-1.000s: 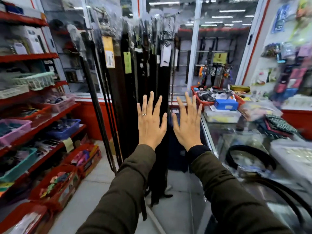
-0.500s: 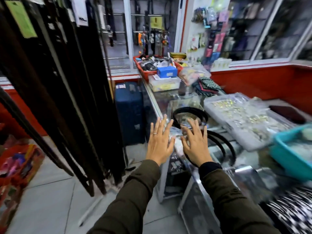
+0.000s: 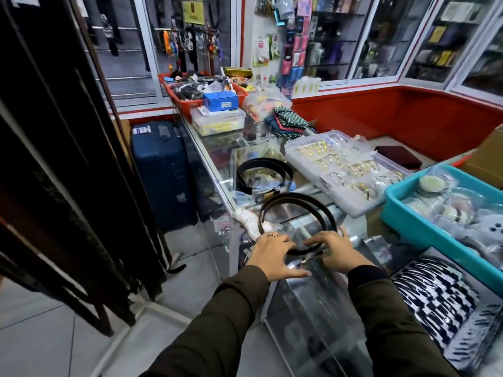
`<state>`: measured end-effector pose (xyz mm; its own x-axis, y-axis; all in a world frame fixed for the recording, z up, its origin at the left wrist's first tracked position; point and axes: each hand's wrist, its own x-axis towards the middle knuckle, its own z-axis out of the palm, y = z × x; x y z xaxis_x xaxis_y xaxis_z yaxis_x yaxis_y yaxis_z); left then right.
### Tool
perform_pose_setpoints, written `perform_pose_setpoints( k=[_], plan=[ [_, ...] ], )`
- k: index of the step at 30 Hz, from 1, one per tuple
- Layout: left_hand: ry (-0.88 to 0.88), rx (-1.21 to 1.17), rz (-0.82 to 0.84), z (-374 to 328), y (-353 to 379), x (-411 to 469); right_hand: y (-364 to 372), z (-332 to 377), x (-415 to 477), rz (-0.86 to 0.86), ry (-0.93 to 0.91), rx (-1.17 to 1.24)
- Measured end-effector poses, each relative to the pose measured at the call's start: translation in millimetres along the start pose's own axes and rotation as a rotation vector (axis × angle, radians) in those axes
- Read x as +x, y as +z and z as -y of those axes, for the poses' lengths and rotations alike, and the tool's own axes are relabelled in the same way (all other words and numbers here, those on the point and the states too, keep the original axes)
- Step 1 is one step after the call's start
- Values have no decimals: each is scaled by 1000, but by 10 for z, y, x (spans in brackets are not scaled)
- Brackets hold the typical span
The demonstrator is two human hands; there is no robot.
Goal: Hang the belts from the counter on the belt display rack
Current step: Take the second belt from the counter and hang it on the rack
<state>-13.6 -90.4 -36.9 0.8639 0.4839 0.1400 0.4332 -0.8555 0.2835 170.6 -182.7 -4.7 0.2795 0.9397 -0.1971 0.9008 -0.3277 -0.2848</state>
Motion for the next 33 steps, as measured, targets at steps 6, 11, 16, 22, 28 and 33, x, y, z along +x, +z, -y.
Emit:
perform_pose_setpoints(
  k=[6,11,16,22,28,33],
  plan=[
    [-47,-120,-117,13,-16,-32,-27,-13,-22,-66,-46,181],
    [-34,-131,-293,320,-212,-244,-117,343,62,8,-124,376],
    [-132,-212,-573,701,-549,-537,-192,921,293,12,-251,543],
    [-471,-670,-926,886,-1075,-874,-242,1819,484,-112,-386,815],
    [-604,-1045,-999,1042,-1452,-1019,-388,2551,547,-170,-486,1077],
    [-561,-1026,-1061,1188,-1731,-1165,-429,2889,513,-136,-511,1140]
  ],
)
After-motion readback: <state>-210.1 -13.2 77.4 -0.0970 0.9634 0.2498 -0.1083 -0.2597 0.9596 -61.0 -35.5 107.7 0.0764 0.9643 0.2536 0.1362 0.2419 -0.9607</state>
